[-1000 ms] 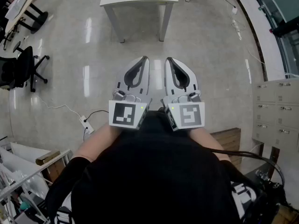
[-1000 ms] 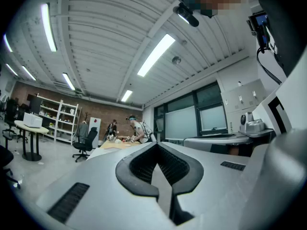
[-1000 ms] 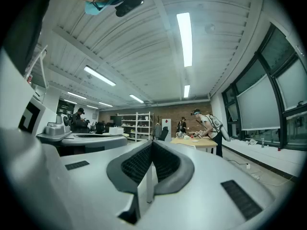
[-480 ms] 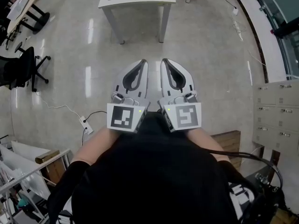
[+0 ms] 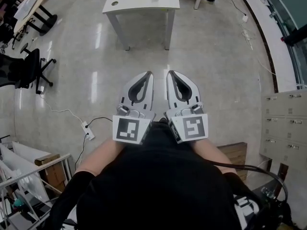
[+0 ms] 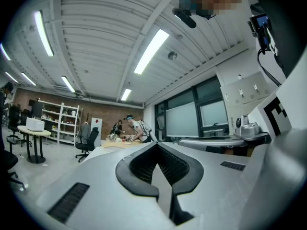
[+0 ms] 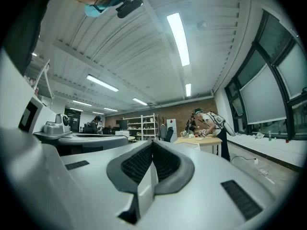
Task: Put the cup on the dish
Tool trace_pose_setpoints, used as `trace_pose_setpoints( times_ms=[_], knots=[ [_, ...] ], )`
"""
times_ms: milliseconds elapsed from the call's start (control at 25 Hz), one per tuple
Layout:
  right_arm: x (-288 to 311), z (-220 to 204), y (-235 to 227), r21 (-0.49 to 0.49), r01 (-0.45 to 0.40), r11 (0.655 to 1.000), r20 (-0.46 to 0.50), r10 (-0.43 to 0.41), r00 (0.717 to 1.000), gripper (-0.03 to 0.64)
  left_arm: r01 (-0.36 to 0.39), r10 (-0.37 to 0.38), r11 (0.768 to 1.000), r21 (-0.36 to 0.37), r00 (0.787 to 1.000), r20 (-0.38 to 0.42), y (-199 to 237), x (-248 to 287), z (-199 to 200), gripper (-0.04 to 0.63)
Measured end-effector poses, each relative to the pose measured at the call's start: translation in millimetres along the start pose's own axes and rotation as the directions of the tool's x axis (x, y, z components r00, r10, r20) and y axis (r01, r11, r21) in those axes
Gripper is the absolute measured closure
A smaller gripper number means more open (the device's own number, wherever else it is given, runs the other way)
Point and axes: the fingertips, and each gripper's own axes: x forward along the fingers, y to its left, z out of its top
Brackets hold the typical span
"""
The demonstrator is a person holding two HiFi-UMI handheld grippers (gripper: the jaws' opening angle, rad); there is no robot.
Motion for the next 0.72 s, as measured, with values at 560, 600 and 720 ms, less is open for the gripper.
trace_pose_setpoints(
  times_ms=[560,600,720],
  knots=[
    [31,-22,-21,0.005,-0.039,0.999,-0.048,0.039,0.998,0.603,0.008,-0.01,0.999,-0.035,0.999,-0.051,7,42,-24,0.589],
    [38,-23,-21,0.0,-0.042,0.999,-0.053,0.042,0.998,0.603,0.008,-0.01,0.999,-0.039,0.999,-0.053,12,47,-25,0.589],
    [58,-29,-21,-0.016,-0.053,0.998,-0.081,0.051,0.995,0.603,0.01,-0.014,0.999,-0.049,0.998,-0.067,26,61,-32,0.589]
  ],
)
